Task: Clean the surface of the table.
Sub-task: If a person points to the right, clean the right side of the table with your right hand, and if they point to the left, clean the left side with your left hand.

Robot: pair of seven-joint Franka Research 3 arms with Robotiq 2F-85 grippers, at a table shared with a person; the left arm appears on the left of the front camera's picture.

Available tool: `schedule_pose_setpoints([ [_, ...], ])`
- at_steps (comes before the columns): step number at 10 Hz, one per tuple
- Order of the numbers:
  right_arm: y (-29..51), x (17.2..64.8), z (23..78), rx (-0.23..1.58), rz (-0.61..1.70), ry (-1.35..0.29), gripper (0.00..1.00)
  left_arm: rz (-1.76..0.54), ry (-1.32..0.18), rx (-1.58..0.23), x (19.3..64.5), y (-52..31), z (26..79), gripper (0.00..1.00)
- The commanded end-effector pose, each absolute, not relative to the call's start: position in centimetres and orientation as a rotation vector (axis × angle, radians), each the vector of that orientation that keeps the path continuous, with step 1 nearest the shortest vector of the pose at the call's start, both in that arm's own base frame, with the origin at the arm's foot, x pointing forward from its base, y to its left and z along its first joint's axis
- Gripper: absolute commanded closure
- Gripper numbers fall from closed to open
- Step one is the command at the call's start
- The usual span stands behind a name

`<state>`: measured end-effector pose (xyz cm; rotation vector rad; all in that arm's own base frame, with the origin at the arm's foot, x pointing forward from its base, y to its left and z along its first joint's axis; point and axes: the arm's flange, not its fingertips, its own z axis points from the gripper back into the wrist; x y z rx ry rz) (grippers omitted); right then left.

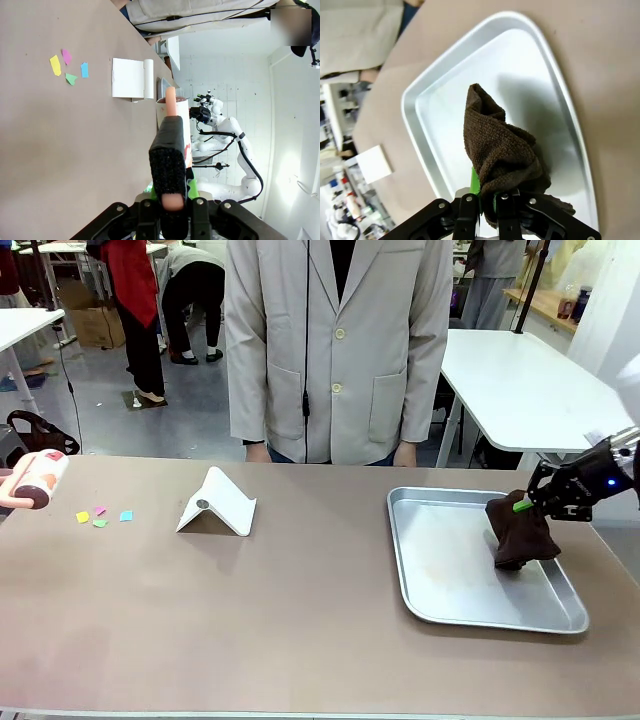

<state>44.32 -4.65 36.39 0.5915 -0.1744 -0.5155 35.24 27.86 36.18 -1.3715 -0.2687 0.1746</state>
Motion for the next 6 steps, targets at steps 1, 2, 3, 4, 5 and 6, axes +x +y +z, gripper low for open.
schedule_pose_setpoints([
  [1,-4.7,45.0,37.6,0.455,-0.515,-0.146,0.89,0.183,-0.28,-1.388,35.1,27.7,36.6,1.0],
  [2,-4.4,45.2,37.4,0.421,-0.501,-0.125,0.89,0.183,-0.28,-1.388,35.1,27.7,36.6,1.0],
  [3,-4.1,45.7,36.3,0.369,-0.506,-0.121,0.89,0.183,-0.28,-1.388,35.1,27.7,36.6,1.0],
  [4,-3.8,46.4,34.9,0.355,-0.507,-0.096,0.89,0.183,-0.28,-1.388,35.1,27.7,36.6,1.0],
  [5,-3.5,47.1,33.5,0.354,-0.514,-0.093,0.89,0.183,-0.28,-1.388,35.1,27.7,36.6,1.0],
  [6,-3.1,47.6,32.2,0.36,-0.517,-0.087,0.89,0.183,-0.28,-1.388,35.1,27.7,36.6,1.0],
])
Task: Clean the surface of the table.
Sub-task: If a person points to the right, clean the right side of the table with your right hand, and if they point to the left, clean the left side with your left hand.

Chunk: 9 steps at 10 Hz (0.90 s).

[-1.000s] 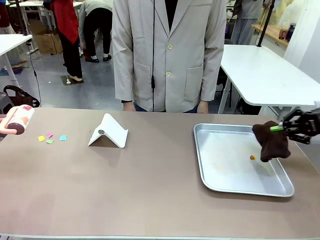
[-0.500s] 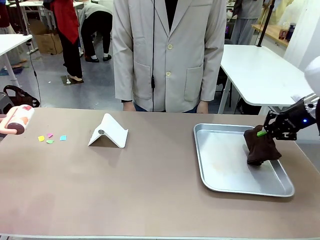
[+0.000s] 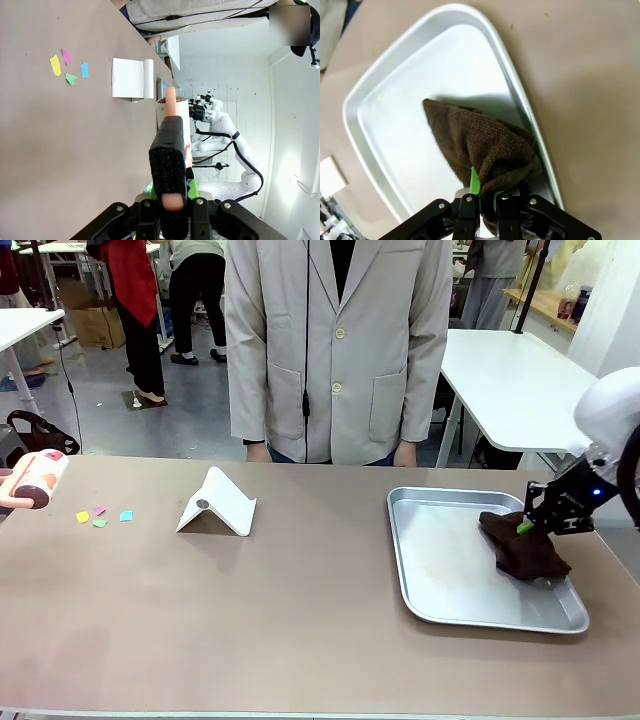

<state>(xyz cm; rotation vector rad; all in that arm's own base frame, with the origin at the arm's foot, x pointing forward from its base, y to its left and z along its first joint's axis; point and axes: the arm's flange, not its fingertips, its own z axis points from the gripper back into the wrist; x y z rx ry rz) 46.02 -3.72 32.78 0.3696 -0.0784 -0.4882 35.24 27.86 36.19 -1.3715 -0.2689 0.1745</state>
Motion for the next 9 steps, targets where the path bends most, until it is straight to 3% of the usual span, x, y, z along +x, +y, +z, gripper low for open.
schedule_pose_setpoints([
  [1,-2.6,47.9,31.2,0.352,-0.519,-0.088,0.89,0.183,-0.28,-1.388,35.1,27.7,36.6,1.0],
  [9,2.3,47.2,29.0,0.371,-0.401,-0.001,0.89,0.183,-0.28,-1.388,35.1,27.7,36.6,1.0],
])
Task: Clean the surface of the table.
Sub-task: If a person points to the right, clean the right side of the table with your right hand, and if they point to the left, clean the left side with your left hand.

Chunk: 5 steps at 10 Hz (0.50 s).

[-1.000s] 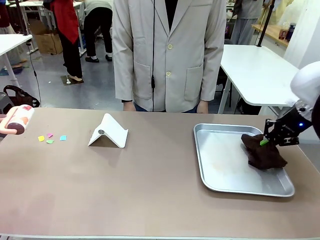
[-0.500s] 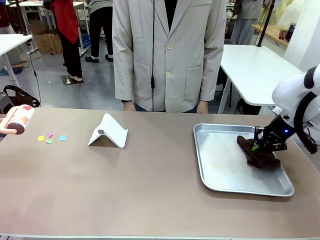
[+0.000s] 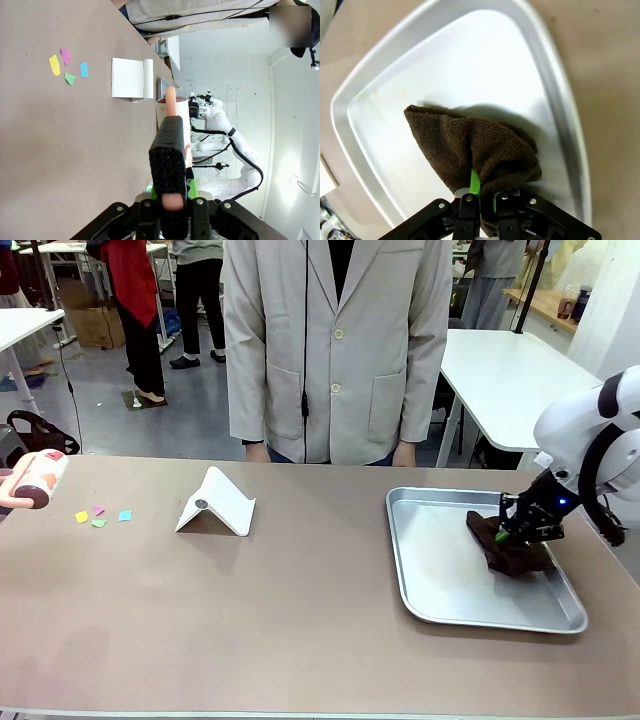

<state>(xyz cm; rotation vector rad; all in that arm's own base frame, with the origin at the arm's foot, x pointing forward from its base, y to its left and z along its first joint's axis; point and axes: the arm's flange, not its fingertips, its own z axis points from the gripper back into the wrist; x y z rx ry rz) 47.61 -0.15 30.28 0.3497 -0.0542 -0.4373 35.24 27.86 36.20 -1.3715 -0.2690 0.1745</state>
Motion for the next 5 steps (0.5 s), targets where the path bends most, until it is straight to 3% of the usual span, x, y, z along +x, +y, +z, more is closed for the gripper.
schedule_pose_setpoints([
  [1,3.3,46.8,29.1,0.368,-0.374,0.002,0.89,0.183,-0.28,-1.388,35.1,27.7,36.6,1.0],
  [5,8.5,45.6,28.9,0.358,-0.23,0.043,0.89,0.183,-0.28,-1.388,35.1,27.7,36.6,1.0],
])
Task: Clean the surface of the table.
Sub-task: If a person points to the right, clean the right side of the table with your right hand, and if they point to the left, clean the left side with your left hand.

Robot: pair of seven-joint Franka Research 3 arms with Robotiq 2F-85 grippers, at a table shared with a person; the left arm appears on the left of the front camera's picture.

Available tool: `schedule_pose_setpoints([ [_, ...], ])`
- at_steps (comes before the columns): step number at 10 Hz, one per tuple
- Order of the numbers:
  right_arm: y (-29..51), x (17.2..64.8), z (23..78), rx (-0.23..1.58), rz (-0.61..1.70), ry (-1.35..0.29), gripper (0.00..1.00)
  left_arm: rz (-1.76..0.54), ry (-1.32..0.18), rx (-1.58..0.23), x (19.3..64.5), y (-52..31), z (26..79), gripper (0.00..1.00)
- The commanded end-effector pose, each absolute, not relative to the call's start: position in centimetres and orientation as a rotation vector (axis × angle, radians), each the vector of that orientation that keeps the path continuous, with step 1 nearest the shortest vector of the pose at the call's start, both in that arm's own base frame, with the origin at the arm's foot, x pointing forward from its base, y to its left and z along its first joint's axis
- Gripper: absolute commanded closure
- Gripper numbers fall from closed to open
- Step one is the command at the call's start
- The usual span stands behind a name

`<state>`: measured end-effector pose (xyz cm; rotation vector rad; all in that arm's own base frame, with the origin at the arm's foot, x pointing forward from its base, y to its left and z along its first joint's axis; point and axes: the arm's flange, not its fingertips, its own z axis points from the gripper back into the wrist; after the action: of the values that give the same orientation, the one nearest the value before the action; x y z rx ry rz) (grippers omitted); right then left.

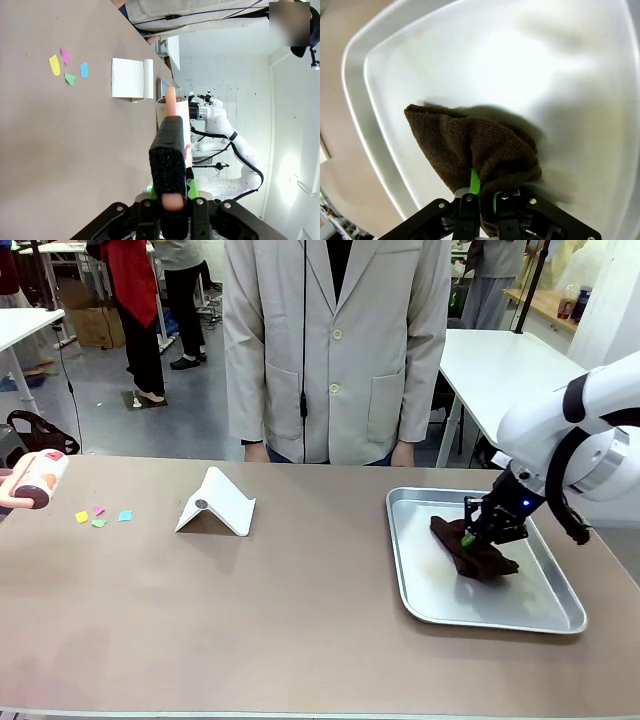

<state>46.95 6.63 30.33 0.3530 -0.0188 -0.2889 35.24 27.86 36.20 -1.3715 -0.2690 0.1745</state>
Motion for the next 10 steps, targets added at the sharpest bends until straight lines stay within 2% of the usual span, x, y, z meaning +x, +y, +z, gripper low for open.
schedule_pose_setpoints([
  [1,9.4,45.5,28.8,0.35,-0.205,0.042,0.89,0.183,-0.28,-1.388,35.1,27.7,36.6,1.0],
  [3,9.0,45.6,28.8,0.329,-0.223,0.032,0.89,0.183,-0.28,-1.388,35.1,27.7,36.6,1.0],
  [7,2.9,45.9,30.1,0.337,-0.387,-0.022,0.89,0.183,-0.28,-1.388,35.1,27.7,36.6,1.0],
  [10,-2.4,45.2,31.2,0.424,-0.493,-0.029,0.89,0.183,-0.28,-1.388,35.1,27.7,36.6,1.0],
])
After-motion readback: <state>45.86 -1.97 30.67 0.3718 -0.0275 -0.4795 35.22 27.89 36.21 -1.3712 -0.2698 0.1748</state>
